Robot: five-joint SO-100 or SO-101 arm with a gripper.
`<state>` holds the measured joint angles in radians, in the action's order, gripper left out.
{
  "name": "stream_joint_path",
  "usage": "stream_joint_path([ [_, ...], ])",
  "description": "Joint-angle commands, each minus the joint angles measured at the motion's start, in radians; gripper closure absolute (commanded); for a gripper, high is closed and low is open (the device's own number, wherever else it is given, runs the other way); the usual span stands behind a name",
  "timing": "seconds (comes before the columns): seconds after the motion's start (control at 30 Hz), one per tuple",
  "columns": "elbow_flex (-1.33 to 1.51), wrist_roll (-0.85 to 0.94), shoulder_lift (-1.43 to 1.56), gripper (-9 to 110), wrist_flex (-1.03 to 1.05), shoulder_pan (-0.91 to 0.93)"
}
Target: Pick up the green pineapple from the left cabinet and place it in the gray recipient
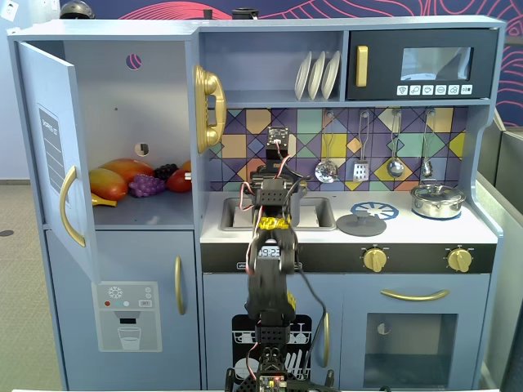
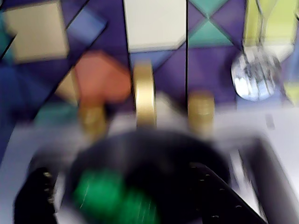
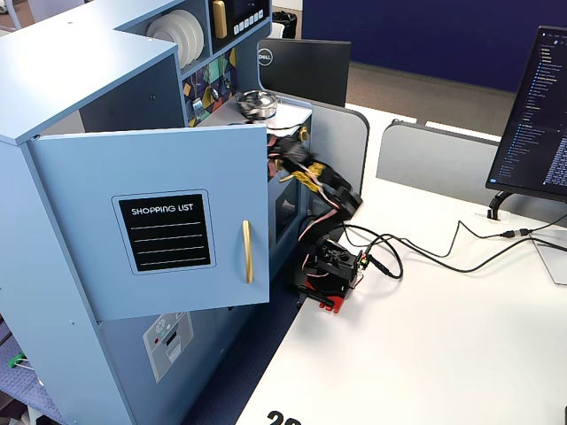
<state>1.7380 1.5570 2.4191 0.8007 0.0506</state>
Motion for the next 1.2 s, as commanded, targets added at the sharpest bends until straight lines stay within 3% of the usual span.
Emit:
stream_joint_path([
  [0.0,0.132,-0.003,0.337,84,0.364,0.006],
  [0.2,0.565,0.075,0.525,101,0.517,0.038],
  [0.5,1.111,0.038,0.459,101,0.153,-0.021],
  [0.6,1.232,0.017,0.514,101,0.132,-0.034],
  [1.0,1.264,-0.002,0.758,101,0.680,-0.066],
  [1.17,1.264,-0.051,0.758,101,0.729,-0.086],
])
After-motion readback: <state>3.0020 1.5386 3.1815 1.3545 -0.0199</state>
